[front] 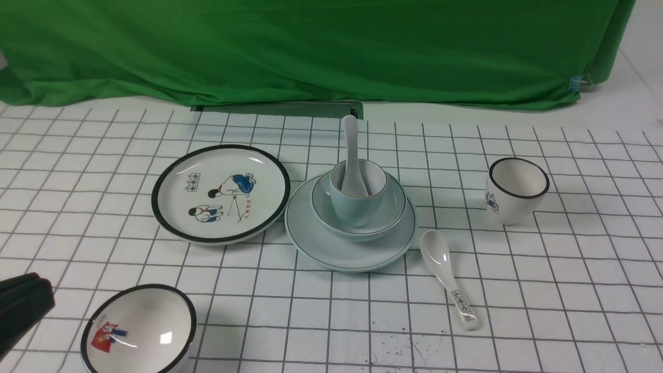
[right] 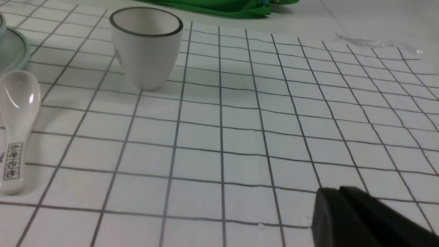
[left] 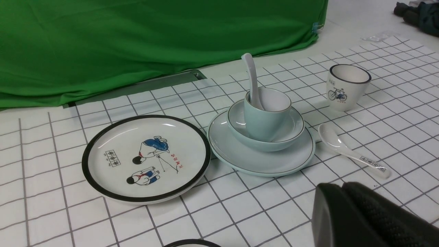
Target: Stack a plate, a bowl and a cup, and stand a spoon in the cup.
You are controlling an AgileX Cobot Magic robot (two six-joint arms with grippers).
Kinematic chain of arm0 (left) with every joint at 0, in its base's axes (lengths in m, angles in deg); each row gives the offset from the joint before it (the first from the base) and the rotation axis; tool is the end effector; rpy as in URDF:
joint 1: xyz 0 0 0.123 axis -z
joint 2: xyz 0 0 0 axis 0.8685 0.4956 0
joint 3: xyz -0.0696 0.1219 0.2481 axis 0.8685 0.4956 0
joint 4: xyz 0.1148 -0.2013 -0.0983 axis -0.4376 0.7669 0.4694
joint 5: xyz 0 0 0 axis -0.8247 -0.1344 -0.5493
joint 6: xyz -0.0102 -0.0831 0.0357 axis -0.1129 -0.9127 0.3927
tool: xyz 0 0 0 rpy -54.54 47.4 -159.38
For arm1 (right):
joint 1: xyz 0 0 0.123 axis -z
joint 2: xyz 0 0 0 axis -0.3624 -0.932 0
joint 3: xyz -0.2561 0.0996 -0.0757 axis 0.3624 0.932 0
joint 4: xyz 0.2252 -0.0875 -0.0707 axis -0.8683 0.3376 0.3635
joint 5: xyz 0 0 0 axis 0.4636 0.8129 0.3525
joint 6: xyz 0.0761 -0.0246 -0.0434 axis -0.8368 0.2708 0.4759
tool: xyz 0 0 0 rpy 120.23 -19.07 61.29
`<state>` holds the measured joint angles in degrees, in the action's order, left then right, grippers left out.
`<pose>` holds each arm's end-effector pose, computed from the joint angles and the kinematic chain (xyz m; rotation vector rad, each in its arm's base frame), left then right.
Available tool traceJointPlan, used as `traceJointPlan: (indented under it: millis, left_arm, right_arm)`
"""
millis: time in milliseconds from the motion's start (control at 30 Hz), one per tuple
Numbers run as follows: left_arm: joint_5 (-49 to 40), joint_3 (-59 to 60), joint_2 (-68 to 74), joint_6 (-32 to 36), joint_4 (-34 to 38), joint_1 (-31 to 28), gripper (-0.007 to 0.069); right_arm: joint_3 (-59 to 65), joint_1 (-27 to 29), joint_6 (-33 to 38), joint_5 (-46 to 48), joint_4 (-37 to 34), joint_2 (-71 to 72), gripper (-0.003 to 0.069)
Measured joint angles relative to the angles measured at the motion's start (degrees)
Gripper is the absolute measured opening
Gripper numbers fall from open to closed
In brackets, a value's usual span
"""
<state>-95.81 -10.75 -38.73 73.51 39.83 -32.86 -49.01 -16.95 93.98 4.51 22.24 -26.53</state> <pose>0.0434 -0.0239 0.3218 0.4181 1.7478 -0.3697 0.0597 -0.0044 0.1875 -0.0234 1.7654 -0.1280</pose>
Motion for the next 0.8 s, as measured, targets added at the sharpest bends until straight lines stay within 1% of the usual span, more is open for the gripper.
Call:
traceJointPlan:
  millis: [167, 200, 233, 267, 333, 433, 467, 500, 533, 567, 600, 667, 700, 800]
  left_arm:
    - [0.7, 0.2, 0.0, 0.0, 0.5, 0.0, -0.0029]
    - [3.8, 1.4, -0.2, 0.0, 0.1, -0.1, -0.0029]
    - [3.8, 1.4, -0.3, 0.0, 0.1, -0.2, -0.0029]
    - [9.1, 3.8, -1.2, 0.0, -0.5, -1.4, -0.0029]
    - [16.0, 7.6, -2.6, 1.5, -0.9, -4.8, -0.0029]
    - [23.7, 13.4, -4.4, 2.2, -0.7, -10.8, -0.0029]
    - [25.9, 16.1, -5.5, 2.5, -0.3, -13.8, -0.0029]
    - [26.3, 16.1, -5.7, 2.5, -0.2, -14.3, -0.0029]
    - [28.2, 19.5, -7.2, 2.7, 0.3, -17.6, -0.0029]
    - [28.5, 20.4, -7.6, 2.7, 0.4, -18.9, -0.0029]
    - [29.2, 23.9, -9.3, 2.9, 0.6, -22.1, -0.0029]
    - [29.1, 26.8, -11.3, 2.9, 0.8, -25.0, -0.0029]
    - [29.0, 27.5, -11.8, 2.9, 0.9, -25.3, -0.0029]
    - [26.5, 30.7, -13.8, 3.0, 2.0, -28.6, -0.0029]
  right_arm:
    - [0.0, 0.0, 0.0, 0.0, 0.0, 0.0, 0.0070]
    - [0.0, 0.0, 0.0, 0.0, 0.0, 0.0, 0.0075]
    - [0.0, 0.0, 0.0, 0.0, 0.0, 0.0, 0.0076]
    - [0.0, 0.0, 0.0, 0.0, 0.0, 0.0, 0.0080]
    - [0.0, 0.0, 0.0, 0.1, 0.0, 0.0, 0.0083]
    - [0.0, 0.0, 0.0, 0.1, 0.0, 0.0, 0.0090]
    - [0.0, 0.0, 0.0, 0.1, 0.0, 0.0, 0.0093]
    - [0.0, 0.0, -0.1, 0.1, 0.0, 0.0, 0.0094]
    - [0.0, 0.0, 0.0, 0.1, 0.0, 0.0, 0.0100]
    - [0.0, 0.0, 0.0, 0.1, 0.0, 0.0, 0.0101]
    - [0.0, 0.0, 0.0, 0.1, 0.0, 0.0, 0.0104]
    - [0.0, 0.0, 0.0, 0.1, 0.0, 0.0, 0.0108]
    - [0.0, 0.0, 0.0, 0.1, 0.0, 0.0, 0.0109]
    - [0.0, 0.0, 0.0, 0.1, 0.0, 0.0, 0.0116]
